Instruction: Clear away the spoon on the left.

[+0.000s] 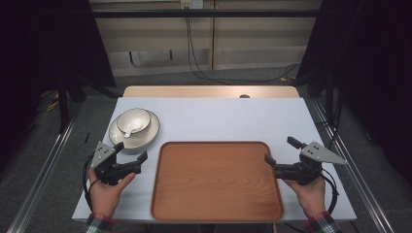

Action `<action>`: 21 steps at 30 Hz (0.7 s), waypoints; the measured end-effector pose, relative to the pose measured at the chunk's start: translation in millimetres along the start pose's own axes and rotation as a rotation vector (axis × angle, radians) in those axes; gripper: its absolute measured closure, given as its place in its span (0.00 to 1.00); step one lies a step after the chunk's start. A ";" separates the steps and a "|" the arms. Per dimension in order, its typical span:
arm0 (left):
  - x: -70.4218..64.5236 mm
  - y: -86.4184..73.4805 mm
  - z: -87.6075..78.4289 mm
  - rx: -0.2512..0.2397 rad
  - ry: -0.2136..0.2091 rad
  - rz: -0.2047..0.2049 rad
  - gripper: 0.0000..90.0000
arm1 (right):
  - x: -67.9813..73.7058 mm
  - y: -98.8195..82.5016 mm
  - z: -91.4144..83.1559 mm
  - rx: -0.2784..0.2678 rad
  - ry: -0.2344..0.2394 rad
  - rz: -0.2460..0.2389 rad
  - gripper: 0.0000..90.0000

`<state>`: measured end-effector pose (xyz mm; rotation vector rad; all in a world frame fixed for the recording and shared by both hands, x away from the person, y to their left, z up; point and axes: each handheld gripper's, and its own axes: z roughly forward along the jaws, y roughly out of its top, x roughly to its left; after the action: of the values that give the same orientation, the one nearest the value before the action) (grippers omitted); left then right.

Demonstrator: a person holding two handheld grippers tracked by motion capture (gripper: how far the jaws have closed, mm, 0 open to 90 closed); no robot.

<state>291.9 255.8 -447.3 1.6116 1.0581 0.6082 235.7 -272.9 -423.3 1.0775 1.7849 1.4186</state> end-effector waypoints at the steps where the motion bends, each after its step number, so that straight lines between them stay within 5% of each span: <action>1: 1.4 0.8 1.3 -0.002 0.003 -0.005 0.06 | -1.1 -0.7 1.2 0.013 0.011 0.004 0.01; 7: 7.8 5.9 7.0 -0.009 0.015 -0.010 0.06 | 0.7 -4.5 6.4 0.047 0.059 -0.048 0.02; 12: 11.5 8.0 12.4 -0.001 0.047 -0.005 0.07 | 6.3 -5.9 8.0 0.044 0.000 -0.064 0.00; 14: 12.9 7.7 13.8 0.007 0.056 -0.011 0.07 | 7.0 -5.2 7.4 0.037 0.015 -0.084 0.00; 17: 17.1 6.9 15.7 0.018 0.072 -0.007 0.08 | 6.3 -5.1 7.8 0.017 0.008 -0.015 0.00; 21: 23.2 7.7 18.5 0.032 0.114 0.002 0.12 | 4.4 -6.2 11.1 0.038 -0.026 0.014 0.00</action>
<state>320.5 266.6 -448.7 1.6210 1.1548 0.6949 241.6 -264.4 -431.8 1.1253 1.7952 1.3783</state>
